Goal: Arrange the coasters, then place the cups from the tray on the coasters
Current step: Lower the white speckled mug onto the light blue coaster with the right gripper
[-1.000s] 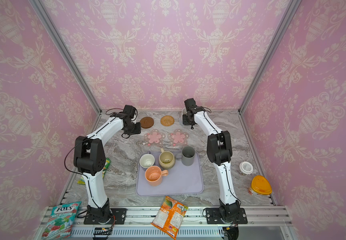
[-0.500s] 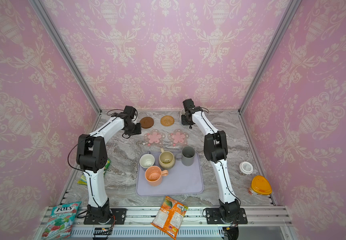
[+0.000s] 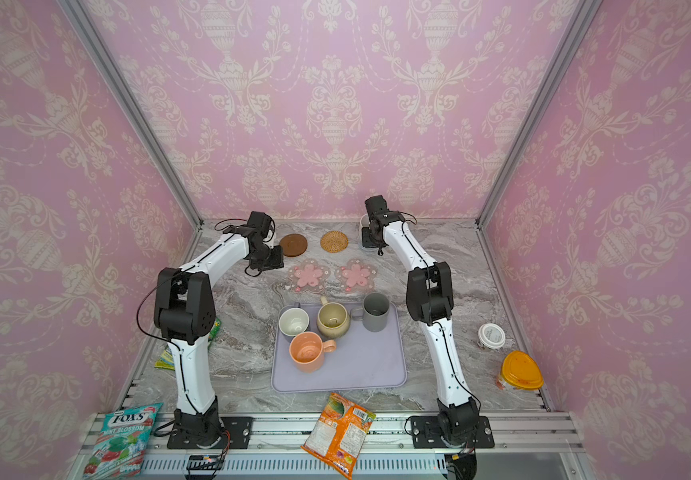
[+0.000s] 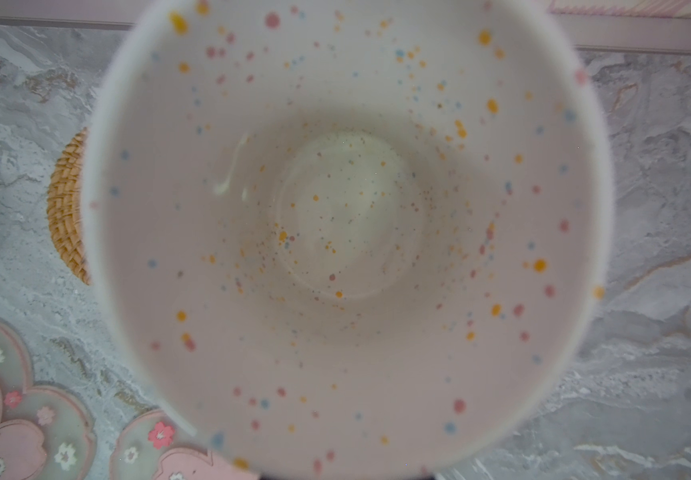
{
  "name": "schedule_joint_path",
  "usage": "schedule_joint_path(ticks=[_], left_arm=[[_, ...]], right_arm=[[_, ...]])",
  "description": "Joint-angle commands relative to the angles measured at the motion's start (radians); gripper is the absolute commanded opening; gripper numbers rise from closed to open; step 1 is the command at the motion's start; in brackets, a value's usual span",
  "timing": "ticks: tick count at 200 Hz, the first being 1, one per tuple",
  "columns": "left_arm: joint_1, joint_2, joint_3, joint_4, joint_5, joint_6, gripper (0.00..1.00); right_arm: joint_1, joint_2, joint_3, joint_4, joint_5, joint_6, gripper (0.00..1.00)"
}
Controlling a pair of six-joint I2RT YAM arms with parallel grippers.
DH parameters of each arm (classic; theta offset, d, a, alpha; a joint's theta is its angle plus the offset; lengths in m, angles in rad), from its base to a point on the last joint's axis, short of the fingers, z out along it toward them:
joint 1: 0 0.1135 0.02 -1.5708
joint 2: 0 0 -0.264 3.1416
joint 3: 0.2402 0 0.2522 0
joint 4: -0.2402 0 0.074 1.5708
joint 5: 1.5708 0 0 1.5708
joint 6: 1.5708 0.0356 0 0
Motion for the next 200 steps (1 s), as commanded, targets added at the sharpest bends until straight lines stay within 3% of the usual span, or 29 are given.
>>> schedule_joint_path(ticks=[1,200], left_arm=[[0.008,0.031,0.022,0.000,0.028,0.017,0.39],[0.008,0.053,0.017,-0.001,0.048,0.003,0.39]], right_arm=[[-0.008,0.022,0.071,0.040,0.032,-0.008,0.00],[-0.009,0.020,0.087,-0.005,0.027,0.035,0.00]])
